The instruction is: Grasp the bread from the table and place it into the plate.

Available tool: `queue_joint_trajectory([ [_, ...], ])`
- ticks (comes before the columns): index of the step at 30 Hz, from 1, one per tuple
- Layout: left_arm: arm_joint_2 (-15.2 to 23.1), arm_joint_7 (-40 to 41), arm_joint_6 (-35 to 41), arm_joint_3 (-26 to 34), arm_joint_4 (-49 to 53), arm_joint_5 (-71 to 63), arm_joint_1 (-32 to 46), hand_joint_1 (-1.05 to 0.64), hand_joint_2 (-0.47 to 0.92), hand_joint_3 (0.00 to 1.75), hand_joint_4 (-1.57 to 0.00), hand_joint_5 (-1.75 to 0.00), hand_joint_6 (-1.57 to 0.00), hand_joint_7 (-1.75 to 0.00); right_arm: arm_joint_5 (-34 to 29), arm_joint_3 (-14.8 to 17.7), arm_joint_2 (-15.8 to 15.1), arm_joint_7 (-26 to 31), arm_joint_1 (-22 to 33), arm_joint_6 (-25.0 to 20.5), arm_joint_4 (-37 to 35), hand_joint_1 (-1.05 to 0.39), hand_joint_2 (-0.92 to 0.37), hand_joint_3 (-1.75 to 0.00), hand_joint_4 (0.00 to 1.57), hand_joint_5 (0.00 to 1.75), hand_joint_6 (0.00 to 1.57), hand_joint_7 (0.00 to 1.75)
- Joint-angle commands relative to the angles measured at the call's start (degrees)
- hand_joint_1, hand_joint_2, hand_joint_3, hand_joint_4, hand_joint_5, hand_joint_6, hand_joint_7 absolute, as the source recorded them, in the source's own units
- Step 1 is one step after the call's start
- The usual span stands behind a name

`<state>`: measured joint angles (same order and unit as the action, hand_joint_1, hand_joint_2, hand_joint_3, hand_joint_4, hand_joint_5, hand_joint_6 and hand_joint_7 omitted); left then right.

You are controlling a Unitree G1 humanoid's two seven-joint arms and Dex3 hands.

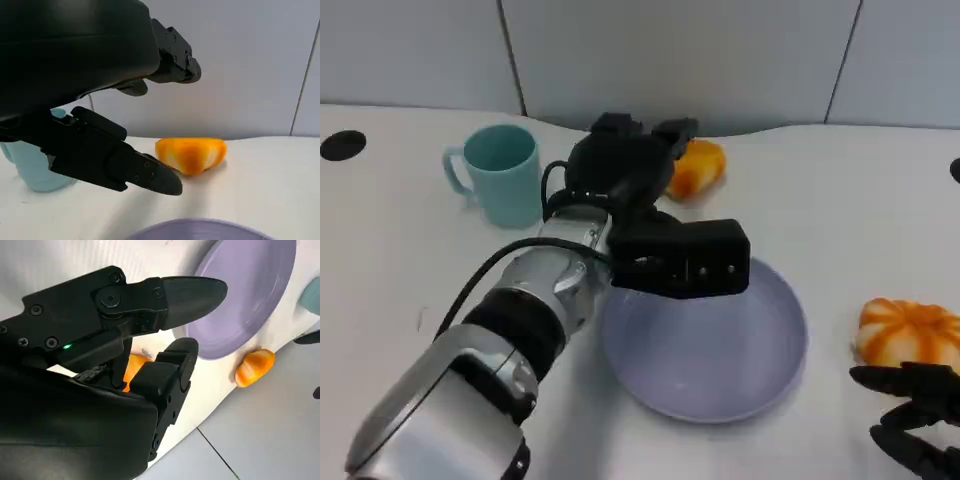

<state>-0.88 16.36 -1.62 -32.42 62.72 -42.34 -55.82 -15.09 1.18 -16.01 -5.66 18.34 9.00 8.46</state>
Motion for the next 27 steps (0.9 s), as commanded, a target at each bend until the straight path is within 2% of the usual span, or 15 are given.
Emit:
queue_joint_trajectory([
  [1,0.0,0.47,-0.36,0.02,1.13,0.13,-2.27,-0.51,0.87,0.0,-0.01,-0.6,-0.26,0.0,0.9,0.52,-0.28,0.04,0.15,0.33,-0.23,-0.24,-0.92,-0.3,0.66,0.81,0.86,0.01],
  [11,1.74,-0.88,-2.7,1.62,-1.95,1.89,-0.32,-0.5,0.88,0.0,-0.07,-0.6,-0.3,-0.02,0.83,0.53,-0.22,0.23,0.06,0.09,0.05,-0.25,-0.92,-0.29,0.66,0.83,0.86,0.01],
  [17,6.02,-11.02,-7.03,6.89,-12.03,10.04,5.29,-0.45,0.89,0.0,-0.14,-0.51,-0.36,-0.02,1.63,0.6,-0.61,-0.55,-0.27,0.18,-0.55,-0.25,-0.92,-0.31,0.65,0.83,0.85,0.01],
  [21,9.2,-16.12,-10.52,10.27,-18.58,14.8,9.37,-0.46,0.87,0.0,-0.19,-0.53,-0.38,-0.02,1.28,0.58,-0.91,-0.43,-0.47,0.3,-0.92,-0.25,-0.92,-0.31,0.65,0.84,0.85,0.01],
  [24,10.76,-20.22,-11.05,12.8,-23.28,18.53,11.92,-0.45,0.84,0.0,-0.2,-0.6,-0.4,-0.02,1.04,0.6,-0.98,-0.22,-0.54,0.46,-1.03,-0.26,-0.92,-0.3,0.65,0.84,0.86,0.01],
  [27,11.87,-24.44,-9.88,15.15,-28.33,22.2,14.33,-0.46,0.83,0.0,-0.13,-0.86,-0.45,-0.02,0.95,0.59,-0.98,-0.05,-0.56,0.81,-1.18,-0.25,-0.92,-0.29,0.66,0.85,0.87,0.01],
])
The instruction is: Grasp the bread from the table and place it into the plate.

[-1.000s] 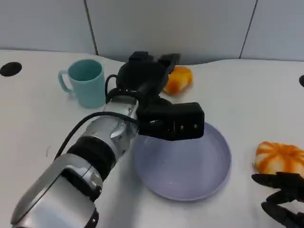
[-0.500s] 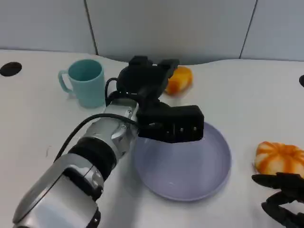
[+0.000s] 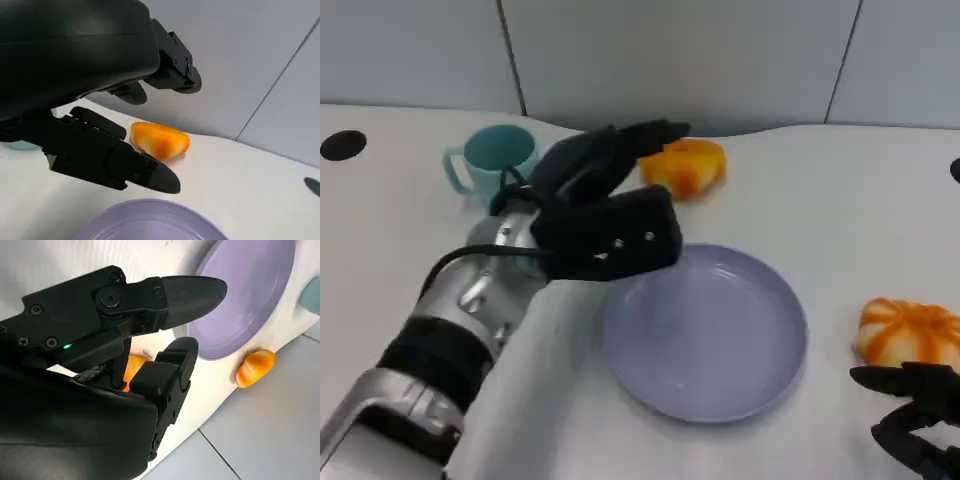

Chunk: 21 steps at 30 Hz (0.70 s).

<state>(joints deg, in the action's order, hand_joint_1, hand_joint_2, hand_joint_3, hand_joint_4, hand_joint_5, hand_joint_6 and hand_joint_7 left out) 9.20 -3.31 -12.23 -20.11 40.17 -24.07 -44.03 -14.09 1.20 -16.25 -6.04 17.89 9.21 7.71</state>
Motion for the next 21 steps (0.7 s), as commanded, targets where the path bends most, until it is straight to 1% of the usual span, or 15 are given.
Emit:
queue_joint_trajectory([
  [1,2.06,-5.9,1.32,3.62,-7.57,5.05,3.47,-0.47,0.82,0.0,-0.13,-0.92,-0.47,-0.02,0.08,0.59,-0.66,0.29,-0.12,0.4,-0.44,-0.25,-0.92,-0.29,0.66,0.85,0.87,0.01],
  [2,2.23,-6.74,1.87,4.18,-8.95,5.77,4.16,-0.48,0.82,0.0,-0.15,-0.99,-0.5,-0.03,0.19,0.61,-0.61,0.24,-0.13,0.23,-0.44,-0.26,-0.92,-0.29,0.66,0.86,0.87,0.01],
  [3,2.16,-8.46,2.82,5.51,-10.95,8.1,5.36,-0.48,0.82,0.0,-0.15,-1.02,-0.51,-0.03,0.24,0.62,-0.66,0.2,-0.15,0.33,-0.53,-0.26,-0.92,-0.29,0.66,0.86,0.87,0.01],
  [5,1.99,-11.81,4.89,7.69,-14.0,12.33,7.24,-0.43,0.81,0.0,-0.12,-1.19,-0.55,-0.04,0.14,0.61,-0.82,0.24,-0.33,0.67,-0.95,-0.26,-0.92,-0.3,0.65,0.86,0.87,0.01],
  [8,2.8,-18.33,8.22,9.98,-17.02,18.29,8.9,-0.41,0.84,0.01,-0.14,-1.28,-0.57,-0.05,0.1,0.62,-0.92,0.35,-0.98,1.04,-1.93,-0.26,-0.92,-0.3,0.65,0.86,0.87,0.01],
  [10,3.26,-21.91,10.81,11.75,-18.8,22.13,10.08,-0.41,0.84,0.01,-0.21,-1.27,-0.6,-0.07,0.07,0.59,-0.99,0.47,-1.51,1.62,-2.82,-0.25,-0.92,-0.3,0.65,0.86,0.87,0.01],
  [13,4.33,-25.35,14.31,13.65,-21.13,25.77,11.61,-0.42,0.86,0.01,-0.31,-1.2,-0.68,-0.11,-0.22,0.53,-1.03,0.68,-1.95,1.98,-3.46,-0.25,-0.92,-0.31,0.65,0.86,0.87,0.02],
  [16,4.85,-28.07,20.01,15.9,-23.51,29.95,13.11,-0.44,0.86,0.0,-0.39,-1.22,-0.76,-0.16,-0.32,0.52,-1.03,0.76,-1.87,2.13,-3.47,-0.24,-0.92,-0.3,0.64,0.86,0.87,0.02],
  [17,5.07,-29.44,22.37,16.78,-23.96,31.85,13.67,-0.42,0.86,0.0,-0.42,-1.28,-0.8,-0.21,-0.08,0.58,-1.01,0.75,-1.83,2.59,-3.71,-0.24,-0.92,-0.3,0.65,0.87,0.87,0.02],
  [18,5.31,-30.55,24.53,17.53,-24.5,33.52,14.27,-0.41,0.87,0.0,-0.44,-1.36,-0.8,-0.35,0.08,0.63,-1.01,0.75,-1.69,3.01,-3.8,-0.24,-0.92,-0.3,0.66,0.88,0.88,0.02],
  [20,5.67,-31.72,27.87,18.95,-25.3,36.15,15.7,-0.39,0.87,0.0,-0.49,-1.44,-0.78,-0.59,0.24,0.71,-1.01,0.67,-1.45,3.47,-3.75,-0.25,-0.92,-0.29,0.66,0.88,0.88,0.02],
  [21,5.95,-32.25,28.49,19.38,-25.64,36.86,16.41,-0.38,0.87,0.0,-0.51,-1.49,-0.76,-0.71,0.16,0.71,-0.95,0.53,-1.24,2.83,-3.21,-0.25,-0.92,-0.29,0.65,0.88,0.88,0.02],
])
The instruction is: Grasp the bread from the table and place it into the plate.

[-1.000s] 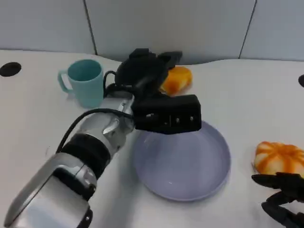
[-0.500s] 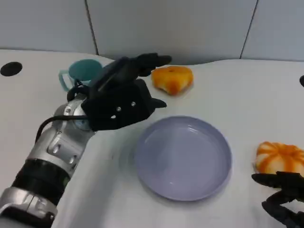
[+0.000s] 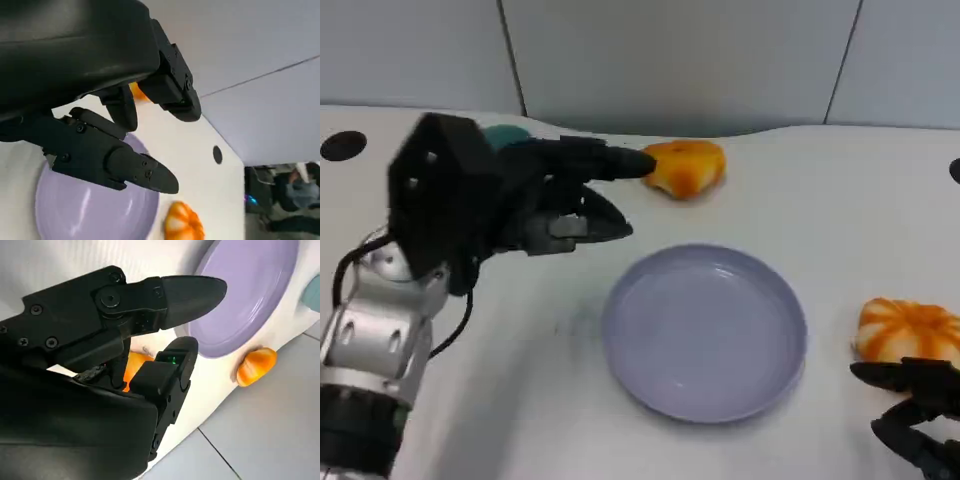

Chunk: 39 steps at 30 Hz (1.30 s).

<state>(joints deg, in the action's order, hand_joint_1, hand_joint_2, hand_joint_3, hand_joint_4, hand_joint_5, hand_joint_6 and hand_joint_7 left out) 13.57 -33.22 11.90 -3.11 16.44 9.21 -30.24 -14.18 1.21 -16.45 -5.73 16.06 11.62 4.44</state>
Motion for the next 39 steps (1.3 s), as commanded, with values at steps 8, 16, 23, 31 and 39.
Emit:
queue_joint_trajectory([
  [8,3.66,-5.47,1.65,4.21,-0.69,4.97,8.51,-0.45,0.88,0.0,-0.6,-1.74,-0.55,-1.49,-0.06,0.59,-0.49,0.14,1.07,-1.63,2.06,-0.25,-0.92,-0.3,0.64,0.87,0.87,0.01],
  [16,2.62,-2.68,1.94,6.42,1.95,5.01,13.16,-0.41,0.9,0.0,-0.62,-1.75,-0.48,-1.75,-0.02,0.58,-0.95,-0.03,0.62,-1.32,1.31,-0.25,-0.92,-0.3,0.63,0.87,0.87,0.01],
  [23,1.69,-0.91,0.31,7.82,7.4,4.74,14.67,-0.35,0.91,0.02,-0.63,-1.75,-0.49,-1.75,0.79,0.76,-0.96,0.04,-0.47,0.29,-1.67,-0.27,-0.92,-0.3,0.63,0.89,0.88,0.01],
  [31,1.35,0.83,-0.71,8.31,8.78,3.97,16.69,-0.32,0.91,0.01,-0.73,-1.75,-0.57,-1.75,0.55,1.19,-1.2,0.41,-0.28,1.41,-2.71,-0.25,-0.92,-0.31,0.62,0.88,0.87,0.01],
  [39,1.59,1.4,-1.16,8.36,8.46,2.94,17.81,-0.34,0.9,0.01,-0.73,-1.75,-0.59,-1.75,0.64,1.4,-0.99,0.62,-0.58,1.35,-2.99,-0.25,-0.92,-0.3,0.61,0.86,0.86,0.01],
])
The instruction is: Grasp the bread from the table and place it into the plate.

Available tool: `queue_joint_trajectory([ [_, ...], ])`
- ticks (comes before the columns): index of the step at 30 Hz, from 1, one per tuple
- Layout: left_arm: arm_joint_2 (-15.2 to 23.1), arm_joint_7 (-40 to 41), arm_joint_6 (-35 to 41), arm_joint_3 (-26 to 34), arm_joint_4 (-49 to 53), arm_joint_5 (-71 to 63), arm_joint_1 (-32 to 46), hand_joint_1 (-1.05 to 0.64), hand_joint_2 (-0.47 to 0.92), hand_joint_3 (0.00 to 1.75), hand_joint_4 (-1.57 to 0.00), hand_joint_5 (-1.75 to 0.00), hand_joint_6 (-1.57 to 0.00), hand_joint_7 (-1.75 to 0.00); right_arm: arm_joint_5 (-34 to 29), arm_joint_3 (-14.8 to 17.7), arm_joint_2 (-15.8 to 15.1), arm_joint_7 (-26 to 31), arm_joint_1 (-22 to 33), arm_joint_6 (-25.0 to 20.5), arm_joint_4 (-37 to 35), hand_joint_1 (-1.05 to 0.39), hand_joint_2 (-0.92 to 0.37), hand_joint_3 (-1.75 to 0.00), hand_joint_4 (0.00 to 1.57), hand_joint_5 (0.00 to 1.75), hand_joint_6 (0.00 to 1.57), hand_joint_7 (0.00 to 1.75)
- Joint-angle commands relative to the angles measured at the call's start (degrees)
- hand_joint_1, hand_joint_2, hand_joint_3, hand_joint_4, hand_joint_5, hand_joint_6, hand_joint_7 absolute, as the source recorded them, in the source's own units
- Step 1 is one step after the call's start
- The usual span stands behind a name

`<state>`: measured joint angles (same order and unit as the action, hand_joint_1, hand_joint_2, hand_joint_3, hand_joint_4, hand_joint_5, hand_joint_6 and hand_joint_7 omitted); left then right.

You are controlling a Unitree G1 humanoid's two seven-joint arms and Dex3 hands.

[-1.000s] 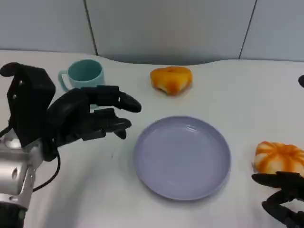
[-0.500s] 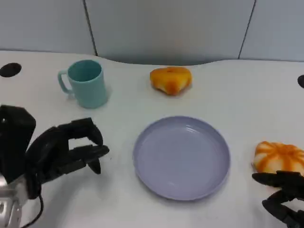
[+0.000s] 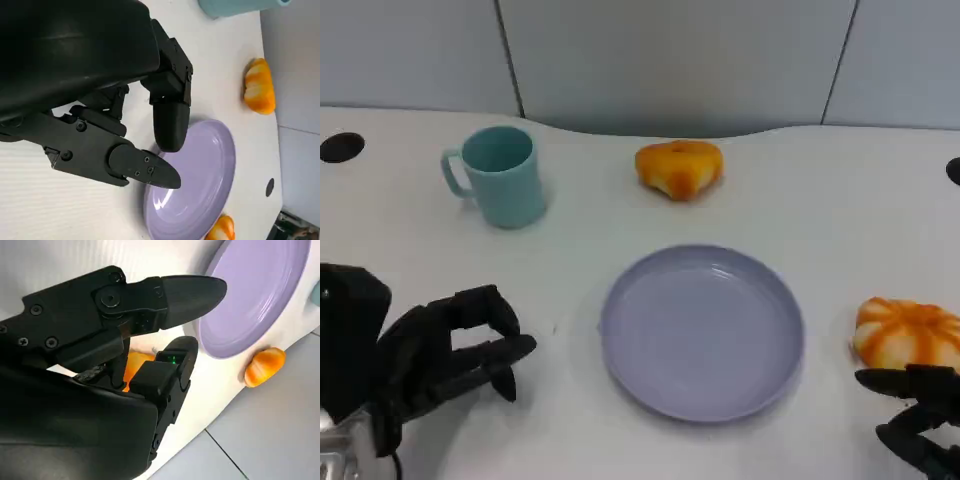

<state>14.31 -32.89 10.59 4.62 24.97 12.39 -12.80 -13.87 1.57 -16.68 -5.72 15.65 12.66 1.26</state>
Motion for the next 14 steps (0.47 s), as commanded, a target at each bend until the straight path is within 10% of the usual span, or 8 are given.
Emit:
queue_joint_trajectory([
  [1,0.77,1.17,0.47,0.75,-0.2,-0.21,0.39,-0.34,0.9,0.01,-0.73,-1.75,-0.59,-1.75,0.22,1.06,-0.78,0.68,-0.26,0.19,0.17,-0.25,-0.92,-0.3,0.61,0.86,0.86,0.01],
  [14,2.93,5.17,2.34,-2.99,-3.56,-6.91,1.16,-0.34,0.89,0.0,-0.78,-1.75,-0.61,-1.75,0.64,1.8,-1.58,-0.65,-1.29,-1.64,1.71,-0.25,-0.92,-0.3,0.6,0.82,0.86,0.01],
])
